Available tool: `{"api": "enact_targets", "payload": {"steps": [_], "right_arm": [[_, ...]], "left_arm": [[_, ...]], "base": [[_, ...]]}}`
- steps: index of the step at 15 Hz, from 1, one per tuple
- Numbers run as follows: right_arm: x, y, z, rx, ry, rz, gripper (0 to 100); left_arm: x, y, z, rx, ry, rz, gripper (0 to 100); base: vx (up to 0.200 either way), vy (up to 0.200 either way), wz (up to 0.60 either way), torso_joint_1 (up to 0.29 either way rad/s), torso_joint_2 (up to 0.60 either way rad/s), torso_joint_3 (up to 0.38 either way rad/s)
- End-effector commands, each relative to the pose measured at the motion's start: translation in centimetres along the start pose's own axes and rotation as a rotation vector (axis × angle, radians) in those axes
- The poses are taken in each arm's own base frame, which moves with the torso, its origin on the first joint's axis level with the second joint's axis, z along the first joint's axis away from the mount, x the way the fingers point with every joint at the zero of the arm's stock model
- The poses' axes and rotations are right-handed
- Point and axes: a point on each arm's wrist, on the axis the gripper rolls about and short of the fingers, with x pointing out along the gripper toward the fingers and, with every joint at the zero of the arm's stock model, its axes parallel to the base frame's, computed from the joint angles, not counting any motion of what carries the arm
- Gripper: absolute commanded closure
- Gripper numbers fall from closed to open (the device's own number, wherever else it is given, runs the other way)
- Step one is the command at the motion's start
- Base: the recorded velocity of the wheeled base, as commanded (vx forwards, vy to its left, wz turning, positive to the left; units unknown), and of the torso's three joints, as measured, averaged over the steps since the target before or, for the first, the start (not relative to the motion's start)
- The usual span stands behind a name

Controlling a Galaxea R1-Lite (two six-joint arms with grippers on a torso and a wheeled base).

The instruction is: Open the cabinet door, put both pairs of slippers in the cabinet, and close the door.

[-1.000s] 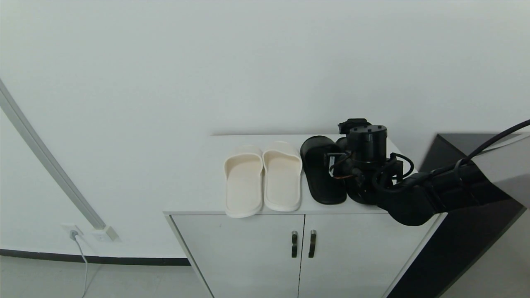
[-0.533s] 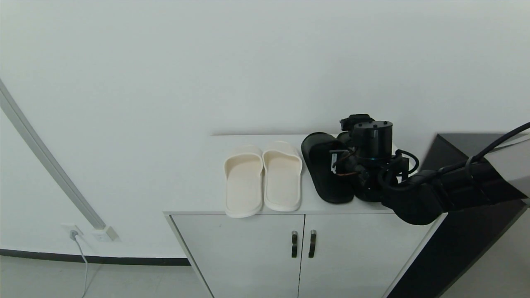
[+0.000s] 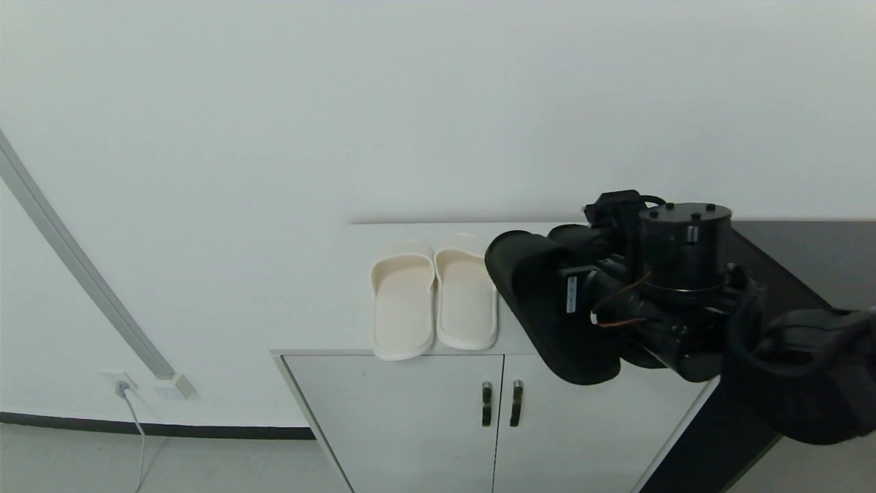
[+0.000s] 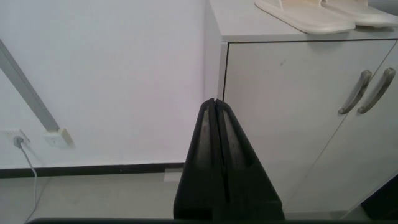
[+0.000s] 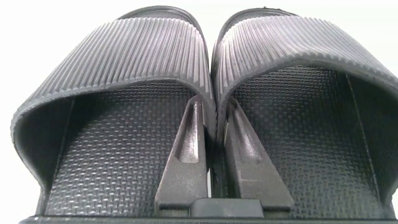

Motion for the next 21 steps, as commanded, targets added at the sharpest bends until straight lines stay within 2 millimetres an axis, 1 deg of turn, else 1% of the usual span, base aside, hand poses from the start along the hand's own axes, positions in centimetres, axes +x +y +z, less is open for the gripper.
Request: {"api": "enact_targets", "payload": {"steps": [1,2,3,6,7,9,14,21], "right_arm": [[-4.6,-0.6,0.8,-0.006,-0.026,0.130,100],[-6.0,-0.9,0.6,-0.011,-0.020,0.203,100],[-6.9,-1.1,0.4,-0.016,-0.012,0.256,100],[-9.1,-1.9,-0.3,-0.025,0.016,0.412,100],[-9.6,-2.2,-0.6,-0.030,0.040,0.431,100],[-10.0,-2.4,-1.0,-0.045,0.088,0.451,100],[-10.3,-2.4,-1.4,-0.052,0.104,0.459,100],[-10.3,-2.5,-2.0,-0.058,0.122,0.457,100]], "left_arm": [[0.0,0.0,0.0,0.000,0.000,0.000,100],[0.0,0.0,0.0,0.000,0.000,0.000,100],[0.0,0.0,0.0,0.000,0.000,0.000,100],[0.0,0.0,0.0,0.000,0.000,0.000,100],[0.0,0.0,0.0,0.000,0.000,0.000,100],[0.0,0.0,0.0,0.000,0.000,0.000,100],[0.0,0.0,0.0,0.000,0.000,0.000,100],[0.0,0.0,0.0,0.000,0.000,0.000,100]], "base": [[0.000,0.000,0.00,0.000,0.00,0.000],[0.000,0.000,0.00,0.000,0.00,0.000],[0.000,0.000,0.00,0.000,0.00,0.000],[0.000,0.000,0.00,0.000,0.00,0.000],[0.000,0.000,0.00,0.000,0.00,0.000],[0.000,0.000,0.00,0.000,0.00,0.000],[0.000,0.000,0.00,0.000,0.00,0.000],[-0.200,0.000,0.00,-0.001,0.00,0.003]]}}
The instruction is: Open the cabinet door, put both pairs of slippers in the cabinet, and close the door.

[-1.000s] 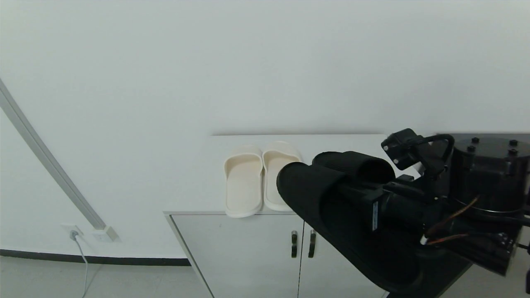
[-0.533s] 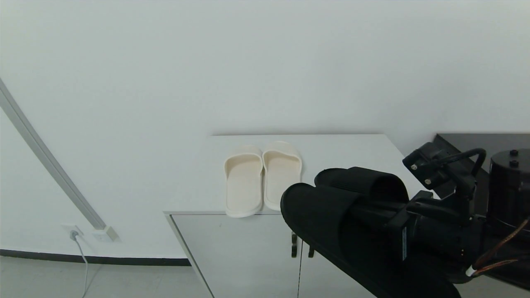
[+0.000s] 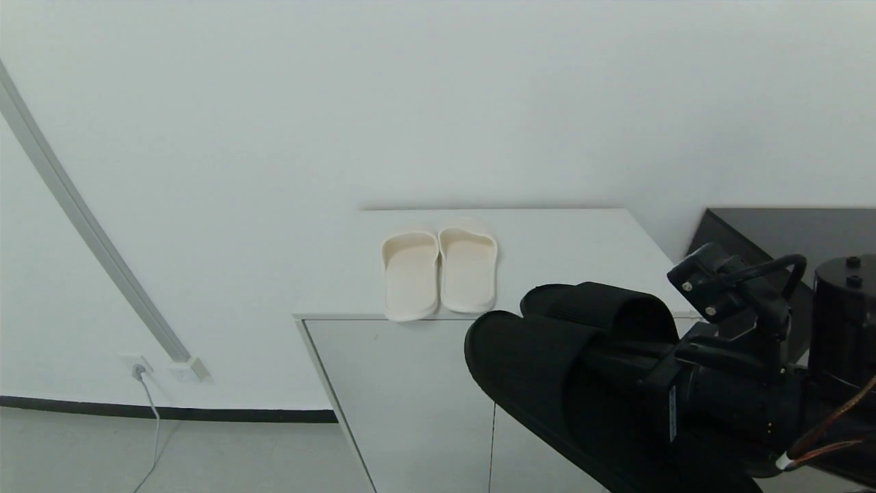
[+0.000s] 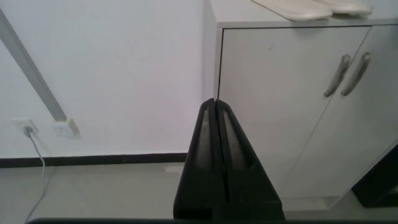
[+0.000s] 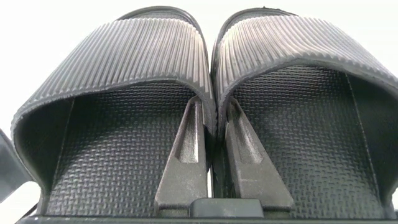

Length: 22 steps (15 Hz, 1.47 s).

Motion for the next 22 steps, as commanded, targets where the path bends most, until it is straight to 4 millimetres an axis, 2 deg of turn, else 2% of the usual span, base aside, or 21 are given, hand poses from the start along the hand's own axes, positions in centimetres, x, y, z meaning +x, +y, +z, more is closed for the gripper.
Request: {"api": "enact_targets", "payload": {"steps": [1,2,13,19,22], "right_arm": [[0.01,-0.01,-0.15,0.000,0.004,0.000,100],[-0.04,-0.02,-0.18,0.000,0.002,0.000,100],[-0.35,-0.05,-1.05,-0.051,0.028,0.023,100],[-0.32,0.01,-0.82,-0.067,0.002,0.028,100],[-0.32,0.00,-0.88,-0.067,0.005,0.028,100]], "left_arm": [[0.00,0.00,0.00,0.000,-0.001,0.000,100],[0.00,0.00,0.00,0.000,-0.001,0.000,100],[0.00,0.00,0.00,-0.011,-0.001,0.002,100],[0.00,0.00,0.00,-0.009,-0.001,0.000,100],[0.00,0.00,0.00,-0.009,-0.001,0.002,100]], "base": [[-0.200,0.000,0.00,-0.002,-0.01,-0.007],[-0.200,0.000,0.00,-0.002,0.01,0.007],[0.000,0.000,0.00,0.000,0.00,0.000],[0.000,0.000,0.00,0.000,0.00,0.000],[0.000,0.000,0.00,-0.137,0.32,0.183]]}}
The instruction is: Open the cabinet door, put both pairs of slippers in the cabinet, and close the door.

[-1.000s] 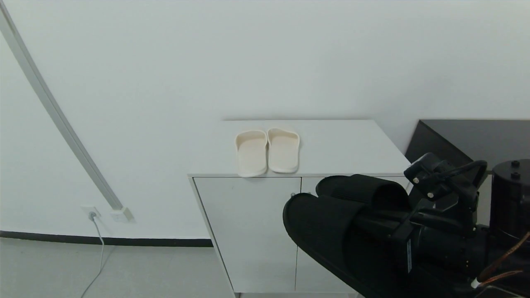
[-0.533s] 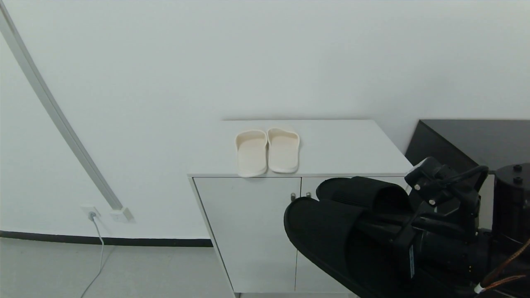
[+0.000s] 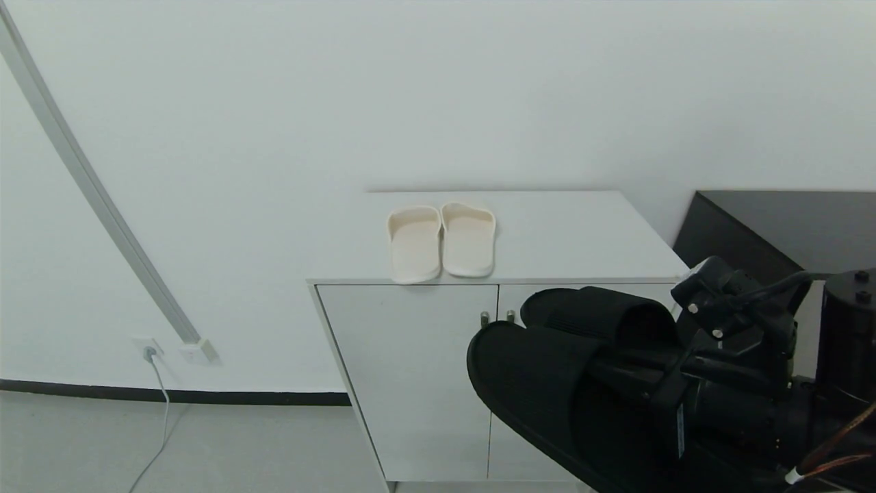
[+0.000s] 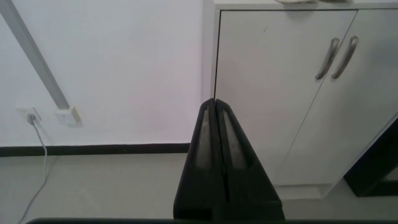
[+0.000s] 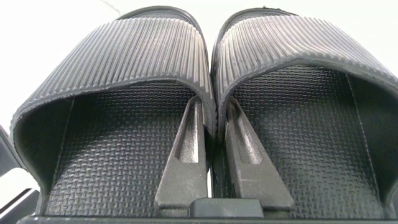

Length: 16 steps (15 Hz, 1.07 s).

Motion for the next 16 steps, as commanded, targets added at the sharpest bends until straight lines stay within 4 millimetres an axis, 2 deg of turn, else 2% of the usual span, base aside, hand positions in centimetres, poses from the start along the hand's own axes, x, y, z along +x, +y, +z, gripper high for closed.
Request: {"api": "enact_targets", "payload": {"steps": [1,5,6,16], "right_arm": [[0.02,0.01,-0.20,0.000,0.006,0.000,100],[-0.18,0.01,-0.21,0.000,0.003,0.002,100],[-0.23,0.00,-0.36,0.000,0.008,0.002,100],[0.01,0.18,-0.92,-0.003,0.032,0.010,100]], "left_arm": [[0.00,0.00,0.00,0.000,-0.001,0.001,100],[0.00,0.00,0.00,0.000,-0.001,-0.001,100],[0.00,0.00,0.00,0.000,-0.001,-0.001,0],[0.00,0.00,0.00,0.002,-0.001,-0.001,0]], "base": [[0.000,0.000,0.00,-0.188,0.50,0.276],[0.000,0.000,0.00,-0.212,0.53,0.305],[0.000,0.000,0.00,-0.193,0.52,0.320],[0.000,0.000,0.00,-0.169,0.50,0.322]]}}
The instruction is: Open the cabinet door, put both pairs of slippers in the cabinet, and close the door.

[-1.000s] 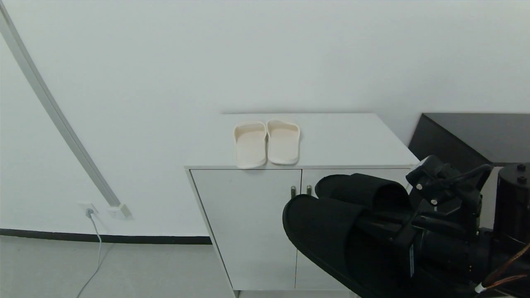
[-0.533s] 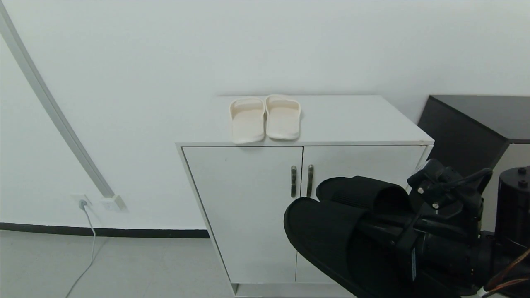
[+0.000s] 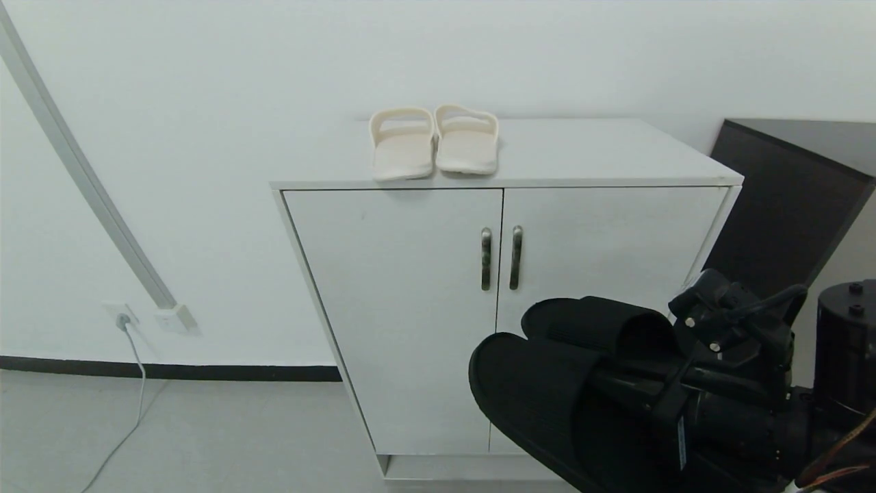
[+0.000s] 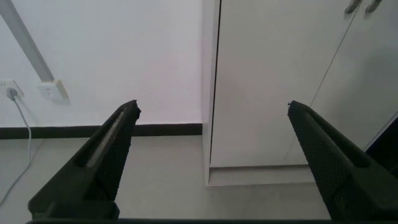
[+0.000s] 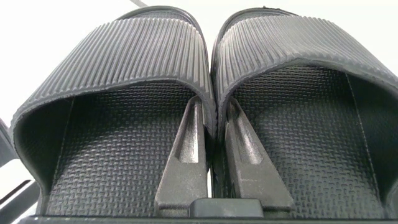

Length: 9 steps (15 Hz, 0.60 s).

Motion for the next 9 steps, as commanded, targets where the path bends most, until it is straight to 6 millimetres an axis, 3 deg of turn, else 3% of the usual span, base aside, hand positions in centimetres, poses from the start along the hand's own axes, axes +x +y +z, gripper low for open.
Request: {"api": "enact_targets", "payload": {"steps": [1,9], "right_arm": [[0.05,0.09,-0.13,-0.001,0.004,0.004,100],[0.16,0.09,-0.20,-0.006,0.009,0.004,100]], "left_arm": [[0.00,0.00,0.00,0.000,-0.001,0.000,0],[0.00,0.00,0.00,0.008,-0.001,-0.002,0]], "base": [[0.000,0.000,0.00,-0.119,0.46,0.334],[0.000,0.000,0.00,-0.076,0.45,0.368]]}}
